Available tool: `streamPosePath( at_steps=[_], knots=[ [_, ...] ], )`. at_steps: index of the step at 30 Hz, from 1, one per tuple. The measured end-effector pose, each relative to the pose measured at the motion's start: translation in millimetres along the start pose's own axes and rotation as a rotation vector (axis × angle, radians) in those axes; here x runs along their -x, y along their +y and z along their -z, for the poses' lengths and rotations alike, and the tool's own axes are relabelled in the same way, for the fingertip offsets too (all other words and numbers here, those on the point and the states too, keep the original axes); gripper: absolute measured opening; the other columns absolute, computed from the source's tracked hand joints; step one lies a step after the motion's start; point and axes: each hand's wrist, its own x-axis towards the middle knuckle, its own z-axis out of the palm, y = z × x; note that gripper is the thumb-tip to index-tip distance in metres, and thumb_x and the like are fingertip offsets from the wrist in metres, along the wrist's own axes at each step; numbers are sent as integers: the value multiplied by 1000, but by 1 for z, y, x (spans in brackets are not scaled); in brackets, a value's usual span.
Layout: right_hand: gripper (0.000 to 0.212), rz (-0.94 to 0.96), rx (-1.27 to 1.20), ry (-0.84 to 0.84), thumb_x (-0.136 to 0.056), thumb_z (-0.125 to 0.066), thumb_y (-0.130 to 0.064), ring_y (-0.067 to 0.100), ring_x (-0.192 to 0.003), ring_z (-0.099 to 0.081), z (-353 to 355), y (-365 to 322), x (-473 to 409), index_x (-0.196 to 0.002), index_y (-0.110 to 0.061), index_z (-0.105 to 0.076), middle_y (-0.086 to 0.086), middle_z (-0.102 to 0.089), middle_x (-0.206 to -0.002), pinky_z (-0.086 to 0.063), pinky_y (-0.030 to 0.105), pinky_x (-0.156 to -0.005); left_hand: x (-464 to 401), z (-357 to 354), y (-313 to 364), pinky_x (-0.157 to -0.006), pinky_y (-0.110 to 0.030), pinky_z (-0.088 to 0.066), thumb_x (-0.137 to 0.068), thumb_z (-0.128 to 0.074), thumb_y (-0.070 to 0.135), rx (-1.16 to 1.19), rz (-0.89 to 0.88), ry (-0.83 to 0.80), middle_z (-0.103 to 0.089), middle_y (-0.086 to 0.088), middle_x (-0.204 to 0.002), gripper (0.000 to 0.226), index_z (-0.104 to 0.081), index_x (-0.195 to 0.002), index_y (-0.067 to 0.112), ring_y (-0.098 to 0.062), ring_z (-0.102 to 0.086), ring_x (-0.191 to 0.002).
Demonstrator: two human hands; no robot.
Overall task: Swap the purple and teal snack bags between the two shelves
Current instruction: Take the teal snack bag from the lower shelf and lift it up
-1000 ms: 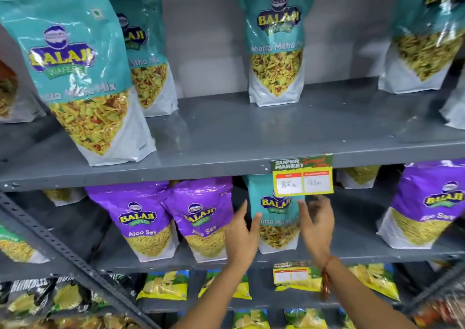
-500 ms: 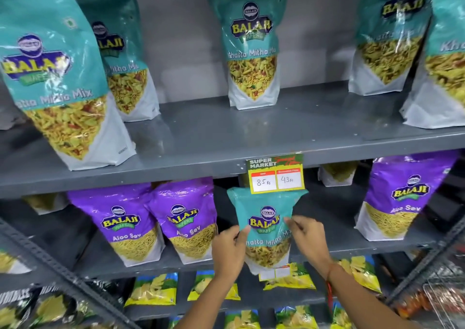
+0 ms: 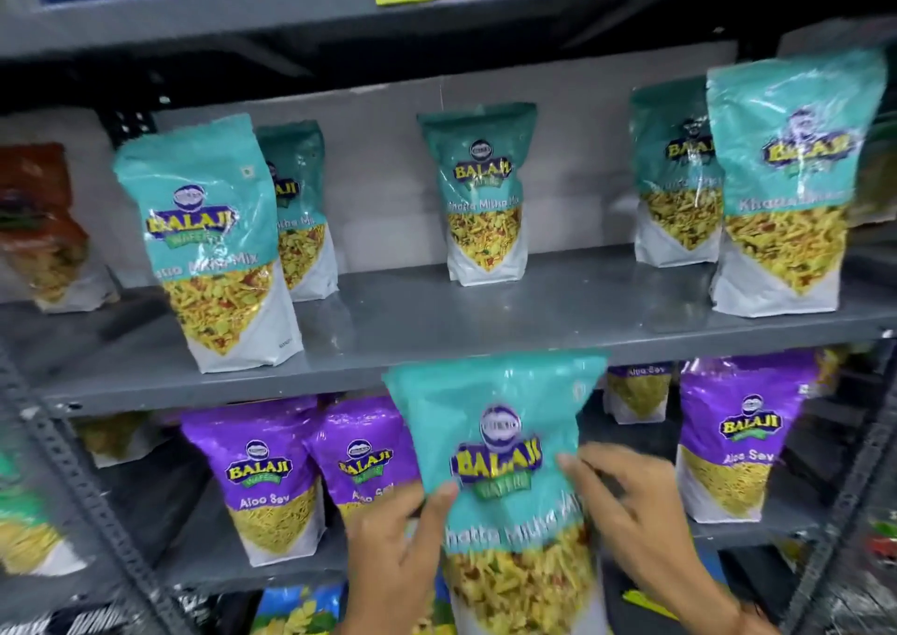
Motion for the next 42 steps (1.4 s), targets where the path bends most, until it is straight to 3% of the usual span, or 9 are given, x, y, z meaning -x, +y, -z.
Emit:
streamPosePath(
  at_steps=[4,8,12,17,22,25,29,34,42],
  knots=[
    [50,100,-84,117,-88,-58,-34,6,-53,-29,10,-45,-79,-54,-2,-43,13,-36,-50,-29,35,-48,-87,16,48,-46,-35,-23,-83,-59,53,29,-111,108,-28,7,-50,59,-41,-53,5,-8,-24,-51],
    [51,165,-101,260,-90,-62,-26,13,-56,-27,6,-63,-157,-56,6,-42,27,-35,-55,-26,40,-49,-176,16,66,-48,-36,-18,-87,-62,44,44,-161,151,-28,7,-44,55,-29,-50,21,-4,-21,-49],
    [53,172,-47,306,-90,-64,-23,12,-53,-24,-10,-50,-211,-52,-8,-31,11,-25,-51,-23,35,-51,-238,2,56,-53,-32,-14,-90,-65,31,87,-132,168,-28,9,-40,55,-28,-50,23,-4,-19,-48],
    [52,122,16,276,-90,-61,-29,12,-48,-25,-33,-14,-242,-52,-8,-33,-1,-26,-46,-24,35,-50,-270,-16,24,-57,-34,-22,-90,-65,34,81,-29,171,-38,-3,-50,54,-45,-57,-5,-13,-31,-53],
    [46,92,46,276,-93,-58,-35,10,-45,-31,-43,-4,-247,-56,-12,-44,0,-38,-45,-27,34,-50,-280,-21,8,-64,-35,-40,-79,-60,66,146,53,126,-68,-26,-72,72,-63,-80,-7,-14,-54,-69],
    [30,-20,-137,141,-86,-63,-50,-1,-65,-60,-38,4,-238,-88,-20,-69,-9,-70,-72,-49,25,-63,-268,-15,9,-82,-38,-54,-72,-69,64,220,145,13,-76,1,-92,55,-72,-94,14,-16,-71,-87],
    [95,-214,-80,-328,-61,-79,-64,8,-116,-61,-32,29,-217,-141,-36,-36,-12,-62,-129,-50,32,-99,-237,-3,-11,-96,-26,-49,-62,-86,48,108,261,-300,-67,22,-107,66,-52,-118,35,8,-63,-95],
    [79,-195,48,-506,-69,-82,-46,3,-113,-58,-38,39,-200,-136,-30,-44,-13,-61,-131,-43,9,-84,-221,-7,-49,-97,-44,-55,-35,-93,58,-70,333,-411,-78,9,-105,84,-59,-110,39,-8,-73,-97],
    [74,-278,25,-483,-62,-88,-42,-11,-102,-60,-9,53,-212,-126,-32,-52,-19,-66,-117,-45,3,-76,-231,-44,-35,-94,-40,-56,-35,-88,65,-154,286,-412,-75,11,-110,84,-60,-109,36,-7,-71,-99]
  ],
)
